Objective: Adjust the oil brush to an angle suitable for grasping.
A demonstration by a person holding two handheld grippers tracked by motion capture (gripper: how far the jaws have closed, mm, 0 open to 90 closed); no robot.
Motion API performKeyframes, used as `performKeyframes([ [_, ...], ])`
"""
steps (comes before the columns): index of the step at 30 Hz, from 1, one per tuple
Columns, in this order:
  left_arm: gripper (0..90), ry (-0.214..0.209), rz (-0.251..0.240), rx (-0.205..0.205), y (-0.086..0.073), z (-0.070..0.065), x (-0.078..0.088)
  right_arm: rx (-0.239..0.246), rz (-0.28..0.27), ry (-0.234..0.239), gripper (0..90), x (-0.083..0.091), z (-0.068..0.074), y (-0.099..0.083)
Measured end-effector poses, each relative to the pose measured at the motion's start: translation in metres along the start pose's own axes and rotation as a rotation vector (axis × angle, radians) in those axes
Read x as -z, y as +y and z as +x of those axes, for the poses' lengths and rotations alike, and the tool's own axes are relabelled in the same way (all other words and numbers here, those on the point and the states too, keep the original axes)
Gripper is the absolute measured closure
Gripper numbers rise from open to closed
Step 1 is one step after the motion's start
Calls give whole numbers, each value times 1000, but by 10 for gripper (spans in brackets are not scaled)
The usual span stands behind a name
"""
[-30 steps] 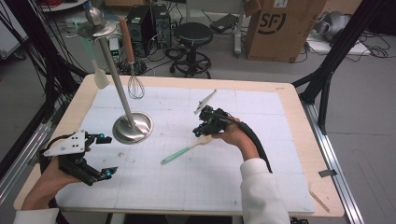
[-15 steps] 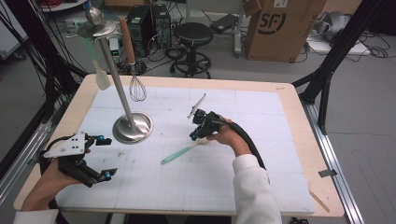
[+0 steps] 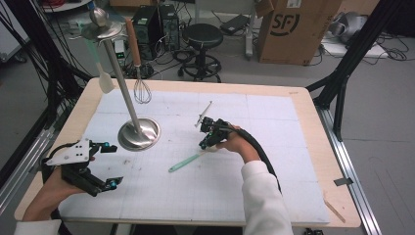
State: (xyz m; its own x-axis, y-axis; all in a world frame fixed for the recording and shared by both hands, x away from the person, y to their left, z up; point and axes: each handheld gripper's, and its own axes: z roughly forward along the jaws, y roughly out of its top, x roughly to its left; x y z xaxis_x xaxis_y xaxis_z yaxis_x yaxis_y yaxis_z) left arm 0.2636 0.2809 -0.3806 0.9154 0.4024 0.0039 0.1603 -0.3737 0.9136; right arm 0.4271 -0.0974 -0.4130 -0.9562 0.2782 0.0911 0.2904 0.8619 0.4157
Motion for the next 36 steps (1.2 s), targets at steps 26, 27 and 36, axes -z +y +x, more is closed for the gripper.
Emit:
performKeyframes([
  [26, 17, 8, 13, 5, -2, 0, -1, 40, 123, -27, 891, 10, 10, -22],
  [27, 16, 8, 15, 3, -2, 1, -1, 37, 124, -27, 890, 11, 11, -23],
  [36, 16, 12, 16, 6, -2, 0, -2, 21, 107, -31, 890, 17, 15, -40],
])
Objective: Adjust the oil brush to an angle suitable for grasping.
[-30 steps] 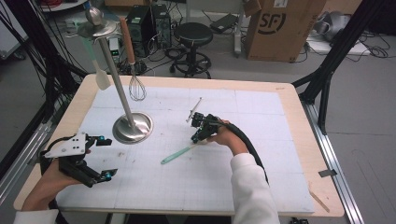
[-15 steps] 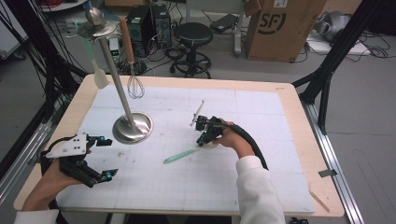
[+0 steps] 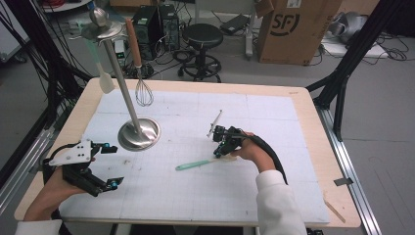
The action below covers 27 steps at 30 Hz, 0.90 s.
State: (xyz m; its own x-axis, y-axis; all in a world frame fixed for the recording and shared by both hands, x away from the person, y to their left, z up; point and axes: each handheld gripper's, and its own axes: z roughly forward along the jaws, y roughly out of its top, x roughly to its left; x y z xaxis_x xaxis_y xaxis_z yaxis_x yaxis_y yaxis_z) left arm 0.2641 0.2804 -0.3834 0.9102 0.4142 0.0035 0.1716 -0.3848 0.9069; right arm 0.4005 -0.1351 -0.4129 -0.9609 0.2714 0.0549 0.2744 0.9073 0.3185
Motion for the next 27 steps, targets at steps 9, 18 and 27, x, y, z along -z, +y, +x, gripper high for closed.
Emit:
performKeyframes([
  [9, 17, 4, 3, 0, 0, 1, -1, -20, -12, -5, 890, 7, 8, -20],
  [18, 17, 8, 9, -5, 0, 1, 0, -14, -28, -13, 890, 12, 16, -39],
  [27, 16, 13, 15, -1, -1, 0, 1, -19, -23, -11, 890, 18, 22, -58],
])
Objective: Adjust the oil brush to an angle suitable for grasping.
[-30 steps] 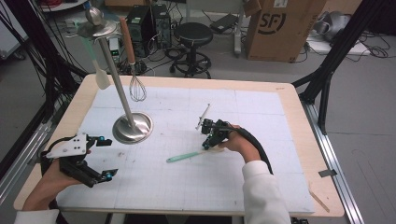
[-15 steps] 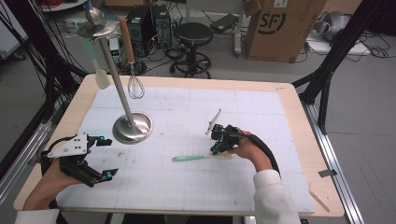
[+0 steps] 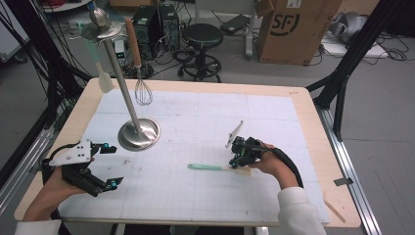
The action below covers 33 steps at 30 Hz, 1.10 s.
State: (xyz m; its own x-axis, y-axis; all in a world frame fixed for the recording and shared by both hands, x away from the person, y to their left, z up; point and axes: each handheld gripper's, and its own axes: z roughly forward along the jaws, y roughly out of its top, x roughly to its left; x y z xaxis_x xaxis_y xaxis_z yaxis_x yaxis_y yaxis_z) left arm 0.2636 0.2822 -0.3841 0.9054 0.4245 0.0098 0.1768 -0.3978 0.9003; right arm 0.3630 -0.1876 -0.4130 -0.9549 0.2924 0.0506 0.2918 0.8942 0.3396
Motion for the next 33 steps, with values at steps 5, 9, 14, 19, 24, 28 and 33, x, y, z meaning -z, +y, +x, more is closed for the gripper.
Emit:
performKeyframes([
  [5, 16, 3, 1, 0, -1, 1, 1, -5, 8, -5, 890, 4, 4, -9],
  [9, 16, 2, 3, 0, -1, 1, 0, -8, 0, -4, 890, 7, 6, -18],
  [14, 16, 3, 7, 1, -1, 1, -1, -14, -1, -7, 890, 10, 8, -27],
  [19, 17, 2, 4, 5, -1, 1, 0, -23, -32, -18, 839, 18, 9, -30],
  [24, 16, 1, 6, 3, -1, 1, -1, -19, -62, -28, 746, 30, 12, -28],
  [28, 17, 0, 3, 6, -1, 1, -1, -14, -80, -39, 665, 40, 15, -25],
  [33, 17, 1, 2, 5, -1, 1, 0, -15, -91, -57, 366, 50, 17, -20],
])
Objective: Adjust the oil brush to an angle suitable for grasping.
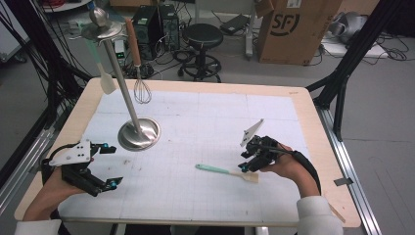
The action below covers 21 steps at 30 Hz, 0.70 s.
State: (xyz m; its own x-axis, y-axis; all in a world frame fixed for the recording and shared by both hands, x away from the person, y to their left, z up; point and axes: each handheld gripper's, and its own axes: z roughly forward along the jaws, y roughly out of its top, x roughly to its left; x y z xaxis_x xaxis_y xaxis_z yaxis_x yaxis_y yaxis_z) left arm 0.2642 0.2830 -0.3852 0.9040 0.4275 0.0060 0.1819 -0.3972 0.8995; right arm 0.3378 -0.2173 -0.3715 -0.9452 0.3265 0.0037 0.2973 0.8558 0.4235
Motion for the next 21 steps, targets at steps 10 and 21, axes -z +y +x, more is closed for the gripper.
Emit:
performKeyframes([
  [10, 17, -7, -4, -3, 1, 0, 1, 26, -49, -47, 2, 7, 10, 12],
  [21, 16, -6, -8, -1, 1, 0, 1, 44, 11, -26, 10, -12, 17, 19],
])
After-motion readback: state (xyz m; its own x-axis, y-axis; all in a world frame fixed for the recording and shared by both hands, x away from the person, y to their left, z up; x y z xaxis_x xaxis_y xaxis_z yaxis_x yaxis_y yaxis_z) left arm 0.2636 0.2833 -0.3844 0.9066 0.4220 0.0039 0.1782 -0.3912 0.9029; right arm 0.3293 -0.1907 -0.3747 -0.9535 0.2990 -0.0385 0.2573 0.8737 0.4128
